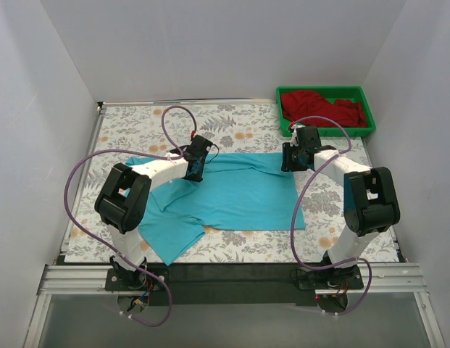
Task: Fold and stack the t-shirts
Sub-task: Fold the tshirt
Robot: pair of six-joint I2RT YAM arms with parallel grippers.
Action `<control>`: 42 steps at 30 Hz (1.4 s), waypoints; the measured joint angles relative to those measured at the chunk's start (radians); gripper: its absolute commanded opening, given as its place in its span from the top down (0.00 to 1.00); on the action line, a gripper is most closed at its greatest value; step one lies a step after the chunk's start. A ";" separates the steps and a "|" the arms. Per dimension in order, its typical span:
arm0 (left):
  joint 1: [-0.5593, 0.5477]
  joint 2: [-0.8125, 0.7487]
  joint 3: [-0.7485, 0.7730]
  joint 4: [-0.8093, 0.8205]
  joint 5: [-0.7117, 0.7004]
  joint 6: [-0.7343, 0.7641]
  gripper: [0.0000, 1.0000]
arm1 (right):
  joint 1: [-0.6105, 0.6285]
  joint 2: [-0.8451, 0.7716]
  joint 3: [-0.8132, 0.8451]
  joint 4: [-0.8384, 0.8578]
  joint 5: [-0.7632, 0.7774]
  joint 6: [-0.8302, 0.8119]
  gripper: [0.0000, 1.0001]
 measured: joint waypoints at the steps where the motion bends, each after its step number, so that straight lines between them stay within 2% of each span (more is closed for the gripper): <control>1: 0.000 0.000 0.003 0.000 0.000 0.000 0.74 | 0.000 0.000 0.000 0.000 0.000 0.000 0.60; 5: 0.000 0.002 0.007 0.000 -0.001 -0.004 0.90 | 0.000 0.000 0.000 0.000 0.000 0.000 0.60; 9: 0.000 0.004 0.007 -0.002 -0.002 -0.003 0.98 | 0.000 0.000 -0.002 0.001 0.000 0.000 0.60; 11: 0.000 0.004 0.007 -0.004 -0.003 -0.002 0.98 | 0.000 0.001 -0.003 0.001 0.000 0.000 0.60; 16: 0.000 0.004 0.006 -0.005 -0.012 0.001 0.74 | 0.000 0.010 -0.003 0.001 0.000 0.000 0.60; 22: 0.000 0.004 0.005 -0.006 -0.038 -0.001 0.71 | 0.000 0.013 -0.004 0.003 0.000 0.000 0.60; 25: 0.000 0.006 0.005 -0.006 -0.045 0.000 0.74 | 0.000 0.013 -0.004 0.004 0.000 0.000 0.60; 29: 0.000 0.019 0.005 -0.007 -0.047 -0.001 0.91 | 0.000 0.013 -0.004 0.005 0.000 0.000 0.60; 33: 0.000 0.026 0.003 -0.008 -0.047 -0.002 1.00 | 0.000 0.013 -0.004 0.006 0.000 -0.001 0.60; 42: 0.000 0.014 0.003 -0.047 -0.058 -0.003 1.00 | 0.000 0.013 -0.004 0.007 0.000 -0.007 0.60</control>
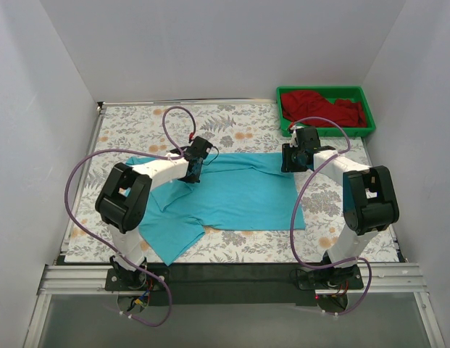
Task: Fold and stack the t-shirts
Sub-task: Fold the tshirt
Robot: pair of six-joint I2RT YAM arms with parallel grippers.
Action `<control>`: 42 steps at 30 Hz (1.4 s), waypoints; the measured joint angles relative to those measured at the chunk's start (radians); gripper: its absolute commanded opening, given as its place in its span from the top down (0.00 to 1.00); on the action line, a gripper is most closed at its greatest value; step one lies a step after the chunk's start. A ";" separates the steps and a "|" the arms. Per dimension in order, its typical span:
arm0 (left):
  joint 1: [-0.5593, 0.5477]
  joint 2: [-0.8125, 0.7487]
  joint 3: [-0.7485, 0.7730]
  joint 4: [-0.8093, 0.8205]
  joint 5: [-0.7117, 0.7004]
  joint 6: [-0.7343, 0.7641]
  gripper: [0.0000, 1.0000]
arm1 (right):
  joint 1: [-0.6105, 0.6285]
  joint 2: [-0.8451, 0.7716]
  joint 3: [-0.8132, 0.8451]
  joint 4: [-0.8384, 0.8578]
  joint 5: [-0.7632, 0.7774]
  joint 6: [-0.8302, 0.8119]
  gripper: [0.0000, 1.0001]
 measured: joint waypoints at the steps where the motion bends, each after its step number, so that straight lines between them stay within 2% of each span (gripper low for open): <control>1: 0.000 -0.006 0.000 -0.009 -0.002 0.000 1.00 | 0.000 0.000 0.000 0.000 0.000 0.000 0.60; 16: 0.008 -0.052 -0.011 -0.076 -0.046 -0.018 1.00 | -0.006 0.000 0.000 0.000 0.008 -0.013 0.62; 22: 0.015 -0.038 0.032 -0.095 -0.053 -0.022 1.00 | 0.003 -0.007 -0.041 0.018 -0.002 -0.067 0.62; 30: 0.017 -0.031 0.054 -0.100 -0.054 -0.022 1.00 | 0.114 -0.019 -0.052 0.040 0.017 -0.213 0.60; 35: 0.019 -0.022 0.056 -0.099 -0.054 -0.022 1.00 | 0.196 -0.012 -0.050 0.045 0.085 -0.294 0.60; 42: 0.019 -0.012 0.057 -0.103 -0.053 -0.022 1.00 | 0.232 0.009 -0.050 0.045 0.221 -0.352 0.60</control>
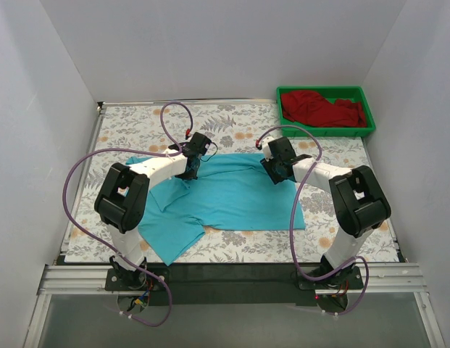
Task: Fold and stack the t-shirts
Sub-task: Fold the tshirt
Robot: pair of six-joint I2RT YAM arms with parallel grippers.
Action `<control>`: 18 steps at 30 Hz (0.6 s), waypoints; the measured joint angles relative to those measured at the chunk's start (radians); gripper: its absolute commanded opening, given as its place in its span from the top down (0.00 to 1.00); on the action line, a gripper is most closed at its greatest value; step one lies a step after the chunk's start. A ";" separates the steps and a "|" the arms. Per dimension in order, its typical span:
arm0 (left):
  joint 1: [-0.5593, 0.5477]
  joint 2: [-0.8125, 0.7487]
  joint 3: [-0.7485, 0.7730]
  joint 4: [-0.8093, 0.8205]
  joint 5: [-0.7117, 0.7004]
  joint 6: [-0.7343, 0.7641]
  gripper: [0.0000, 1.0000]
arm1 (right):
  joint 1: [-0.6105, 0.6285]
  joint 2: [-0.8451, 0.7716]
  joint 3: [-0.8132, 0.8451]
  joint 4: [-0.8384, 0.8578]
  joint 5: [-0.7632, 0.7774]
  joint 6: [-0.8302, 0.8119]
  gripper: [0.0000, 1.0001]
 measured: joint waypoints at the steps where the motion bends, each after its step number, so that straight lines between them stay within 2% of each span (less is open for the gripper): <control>1: 0.000 0.000 0.000 0.000 0.000 0.000 1.00 | 0.000 0.003 0.000 0.000 0.021 -0.004 0.61; 9: 0.000 0.002 0.000 -0.001 0.000 0.000 1.00 | 0.000 0.011 0.000 0.000 0.108 -0.027 0.64; 18: 0.000 0.003 0.000 -0.004 0.000 0.000 1.00 | 0.009 0.011 0.000 0.002 0.097 -0.054 0.62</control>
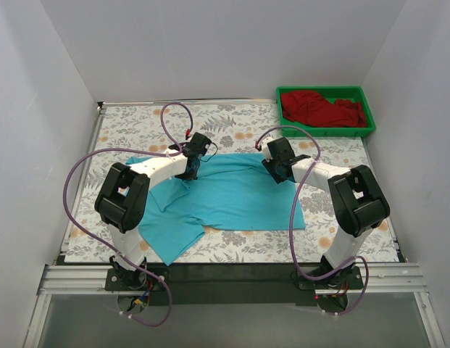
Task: Fold and stack the t-shirts
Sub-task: Fold the tshirt
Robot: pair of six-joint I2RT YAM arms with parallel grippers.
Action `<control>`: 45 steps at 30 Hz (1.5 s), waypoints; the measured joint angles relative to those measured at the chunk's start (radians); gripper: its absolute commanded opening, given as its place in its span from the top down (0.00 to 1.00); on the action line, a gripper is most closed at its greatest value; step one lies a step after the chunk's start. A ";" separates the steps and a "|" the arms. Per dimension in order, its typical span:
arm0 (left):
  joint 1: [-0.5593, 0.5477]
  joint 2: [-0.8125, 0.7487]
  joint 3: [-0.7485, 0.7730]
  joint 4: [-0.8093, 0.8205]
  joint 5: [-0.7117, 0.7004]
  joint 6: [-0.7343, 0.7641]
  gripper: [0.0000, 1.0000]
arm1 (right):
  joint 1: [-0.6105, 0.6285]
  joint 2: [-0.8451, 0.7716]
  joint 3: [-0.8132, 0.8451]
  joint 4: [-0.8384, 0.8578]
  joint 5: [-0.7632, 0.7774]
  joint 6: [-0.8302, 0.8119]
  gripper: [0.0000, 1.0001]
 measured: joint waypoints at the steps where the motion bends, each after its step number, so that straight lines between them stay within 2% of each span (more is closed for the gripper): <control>1: 0.000 0.001 0.000 0.000 0.000 0.000 1.00 | 0.004 0.000 0.000 0.001 -0.001 -0.003 0.62; 9: 0.000 0.008 0.000 -0.005 0.000 0.000 1.00 | 0.043 0.031 0.021 0.023 0.018 -0.034 0.65; 10: 0.000 0.008 0.000 -0.006 0.000 0.000 1.00 | 0.044 0.034 0.023 0.027 0.023 -0.037 0.71; 11: 0.000 0.008 0.000 -0.008 0.000 0.000 1.00 | 0.045 0.035 0.023 0.028 0.027 -0.044 0.83; 14: 0.000 0.008 0.002 -0.011 0.000 0.000 1.00 | 0.045 0.037 0.023 0.029 0.044 -0.054 0.95; 25: 0.006 0.008 0.012 -0.034 -0.001 -0.008 1.00 | 0.042 -0.008 0.018 0.030 0.051 -0.097 0.96; 34: 0.014 0.008 0.012 -0.048 0.009 -0.016 1.00 | 0.011 -0.055 -0.014 0.048 0.037 -0.119 0.91; 36: 0.014 0.008 0.012 -0.051 0.017 -0.018 0.98 | 0.007 -0.055 -0.034 0.051 0.032 -0.119 0.82; 38: 0.014 0.010 0.012 -0.053 0.027 -0.019 0.93 | 0.005 -0.055 -0.053 0.047 0.026 -0.116 0.69; 41: 0.014 0.019 0.012 -0.059 0.040 -0.023 0.78 | 0.003 -0.055 -0.066 0.042 0.014 -0.105 0.59; 42: 0.014 0.023 0.012 -0.063 0.044 -0.026 0.75 | 0.002 -0.055 -0.066 0.042 0.009 -0.095 0.57; 45: 0.014 0.023 0.014 -0.071 0.052 -0.034 0.55 | -0.007 -0.065 -0.066 0.040 -0.014 -0.066 0.57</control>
